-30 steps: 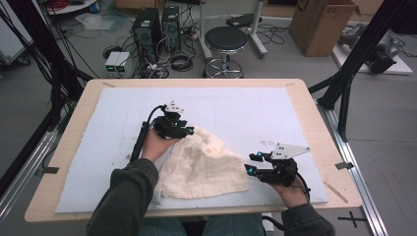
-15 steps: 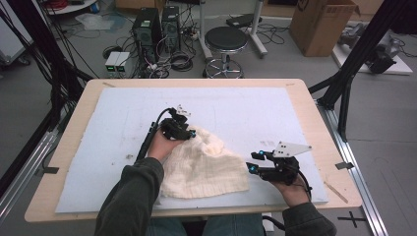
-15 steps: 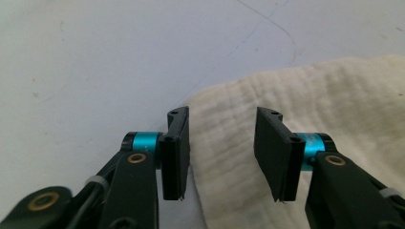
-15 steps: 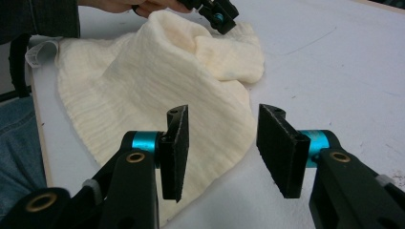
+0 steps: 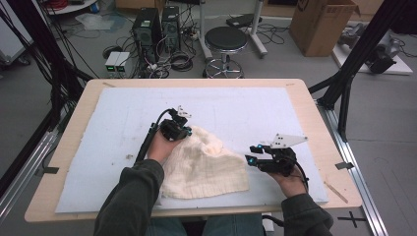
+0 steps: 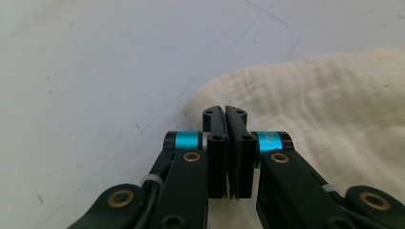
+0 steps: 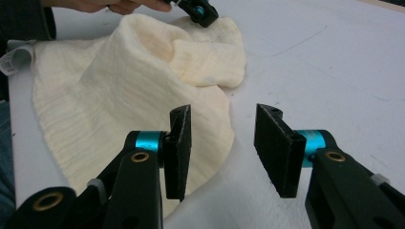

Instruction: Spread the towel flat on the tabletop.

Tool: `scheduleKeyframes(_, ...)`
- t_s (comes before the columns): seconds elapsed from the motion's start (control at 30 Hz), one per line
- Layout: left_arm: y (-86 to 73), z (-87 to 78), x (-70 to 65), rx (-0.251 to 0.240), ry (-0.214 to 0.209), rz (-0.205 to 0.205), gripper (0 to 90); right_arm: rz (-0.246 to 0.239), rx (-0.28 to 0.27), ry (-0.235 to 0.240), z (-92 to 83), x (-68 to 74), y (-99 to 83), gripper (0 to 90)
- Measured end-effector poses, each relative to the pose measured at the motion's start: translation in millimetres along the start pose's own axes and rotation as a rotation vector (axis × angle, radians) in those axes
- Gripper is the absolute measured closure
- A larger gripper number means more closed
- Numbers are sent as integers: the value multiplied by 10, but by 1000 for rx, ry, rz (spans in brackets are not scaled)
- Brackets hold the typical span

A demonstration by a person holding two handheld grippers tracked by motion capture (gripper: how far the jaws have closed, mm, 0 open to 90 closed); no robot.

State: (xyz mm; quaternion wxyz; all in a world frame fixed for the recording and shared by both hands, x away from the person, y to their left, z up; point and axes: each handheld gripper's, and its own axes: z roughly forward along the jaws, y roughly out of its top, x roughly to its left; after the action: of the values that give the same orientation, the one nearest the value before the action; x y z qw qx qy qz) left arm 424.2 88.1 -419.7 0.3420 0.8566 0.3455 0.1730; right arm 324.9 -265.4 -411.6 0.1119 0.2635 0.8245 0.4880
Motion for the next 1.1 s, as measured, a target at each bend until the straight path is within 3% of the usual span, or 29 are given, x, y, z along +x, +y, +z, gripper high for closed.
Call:
scheduleKeyframes(0.13, 1, -127, -17, -26, -5, 8, 872, 15, 5, 23, 95, -55, 65, 577)
scheduleKeyframes(0.27, -49, -234, -3, -50, -1, 7, 872, 35, 0, 99, 199, -75, 111, 532)
scheduleKeyframes(0.33, -88, -287, 13, -58, 3, 1, 872, 26, 18, 131, 267, -61, 128, 516)
scheduleKeyframes(0.5, -184, -403, 42, -74, -1, -9, 872, -1, 89, 160, 445, -12, 136, 515)
scheduleKeyframes(0.57, -217, -448, 46, -80, -2, -5, 872, -17, 113, 174, 492, -8, 132, 613)
scheduleKeyframes(0.63, -251, -486, 41, -84, -3, -6, 872, -44, 131, 192, 509, 14, 133, 824)
scheduleKeyframes(0.67, -271, -505, 38, -90, -4, -7, 872, -55, 142, 220, 504, 31, 134, 864)
scheduleKeyframes(0.87, -379, -678, 16, -108, -3, -7, 872, -96, 149, 230, 419, 213, 173, 872)
scheduleKeyframes(1.0, -455, -822, -30, -103, 2, 14, 871, -127, 133, 242, 315, 400, 208, 871)
scheduleKeyframes(1.1, -534, -909, -69, -122, 0, 2, 872, -143, 136, 255, 274, 542, 212, 870)
